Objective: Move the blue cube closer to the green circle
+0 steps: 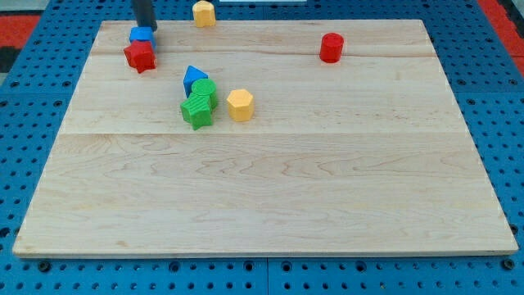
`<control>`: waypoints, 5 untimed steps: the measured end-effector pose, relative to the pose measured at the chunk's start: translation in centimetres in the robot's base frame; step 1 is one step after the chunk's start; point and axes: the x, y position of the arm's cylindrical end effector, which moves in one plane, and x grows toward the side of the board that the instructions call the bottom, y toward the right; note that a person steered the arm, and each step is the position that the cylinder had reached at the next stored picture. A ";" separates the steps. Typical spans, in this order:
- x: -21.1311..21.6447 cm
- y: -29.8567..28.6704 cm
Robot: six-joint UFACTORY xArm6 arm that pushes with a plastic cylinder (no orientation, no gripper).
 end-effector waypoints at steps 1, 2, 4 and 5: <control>1.6 -1.7; 2.8 -5.3; 5.9 0.7; 5.7 4.4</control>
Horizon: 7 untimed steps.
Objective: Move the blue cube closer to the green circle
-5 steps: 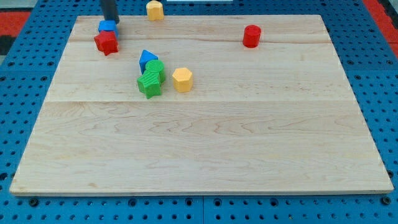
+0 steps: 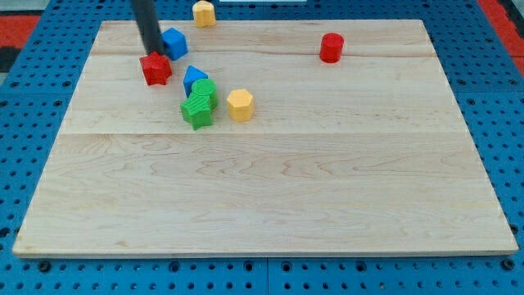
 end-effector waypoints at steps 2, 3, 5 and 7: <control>-2.3 -4.2; -4.8 -4.2; -2.3 4.0; -3.6 6.2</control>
